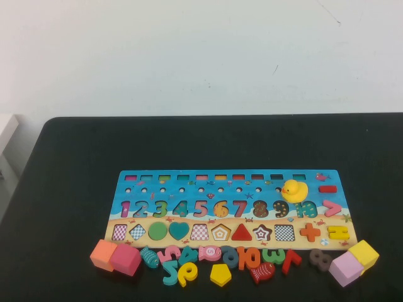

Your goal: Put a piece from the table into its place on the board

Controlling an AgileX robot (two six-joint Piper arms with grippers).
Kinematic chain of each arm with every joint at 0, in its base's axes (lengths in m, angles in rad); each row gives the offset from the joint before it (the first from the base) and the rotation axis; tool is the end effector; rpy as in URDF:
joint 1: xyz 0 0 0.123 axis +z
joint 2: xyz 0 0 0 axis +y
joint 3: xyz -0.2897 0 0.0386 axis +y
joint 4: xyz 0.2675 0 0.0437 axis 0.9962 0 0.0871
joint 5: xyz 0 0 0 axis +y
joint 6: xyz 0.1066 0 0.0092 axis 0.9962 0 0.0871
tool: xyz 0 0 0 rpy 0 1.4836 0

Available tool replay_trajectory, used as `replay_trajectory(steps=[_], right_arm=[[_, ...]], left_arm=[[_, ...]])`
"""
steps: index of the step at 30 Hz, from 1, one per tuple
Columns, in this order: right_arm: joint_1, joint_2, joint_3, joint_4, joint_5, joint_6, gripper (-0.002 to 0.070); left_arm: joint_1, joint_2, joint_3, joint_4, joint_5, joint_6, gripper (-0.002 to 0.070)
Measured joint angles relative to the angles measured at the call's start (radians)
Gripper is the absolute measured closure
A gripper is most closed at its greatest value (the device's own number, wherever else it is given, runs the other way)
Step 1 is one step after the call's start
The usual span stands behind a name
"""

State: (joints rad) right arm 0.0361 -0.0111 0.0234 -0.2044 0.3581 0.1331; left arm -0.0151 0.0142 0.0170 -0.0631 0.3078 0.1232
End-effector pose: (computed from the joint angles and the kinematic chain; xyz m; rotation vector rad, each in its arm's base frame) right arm 0.0808 -0.0047 0.1696 -0.0378 1.8468 -0.0815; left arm 0.0832 -0.0033 0.1743 0.0847 1.8200 0.0165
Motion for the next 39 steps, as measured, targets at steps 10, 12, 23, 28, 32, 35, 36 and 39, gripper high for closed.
replay_trajectory(steps=[10,12,23,28,32,35,36,39], right_arm=[[0.000,0.000,0.000,0.000,0.000,0.000,0.0657],[0.000,0.000,0.000,0.009,0.000,0.000,0.0657],[0.000,0.000,0.000,0.545,-0.056,0.100,0.0657],[0.000,0.000,0.000,0.742,-0.074,0.125,0.0657],[0.000,0.000,0.000,0.757,-0.090,0.123,0.0657],[0.000,0.000,0.000,0.763,-0.112,0.119,0.0657],[0.000,0.000,0.000,0.763,-0.119,0.114,0.0657],[0.000,0.000,0.000,0.763,-0.138,0.046,0.0657]], left_arm=[[0.000,0.000,0.000,0.000,0.000,0.000,0.0675],[0.000,0.000,0.000,0.000,0.000,0.000,0.0675],[0.000,0.000,0.000,0.000,0.000,-0.002,0.0675],[0.000,0.000,0.000,0.000,0.000,-0.002,0.0675],[0.000,0.000,0.000,0.000,0.000,-0.002,0.0675],[0.000,0.000,0.000,0.000,0.000,-0.002,0.0675],[0.000,0.000,0.000,0.000,0.000,-0.002,0.0675],[0.000,0.000,0.000,0.000,0.000,-0.002,0.0675]])
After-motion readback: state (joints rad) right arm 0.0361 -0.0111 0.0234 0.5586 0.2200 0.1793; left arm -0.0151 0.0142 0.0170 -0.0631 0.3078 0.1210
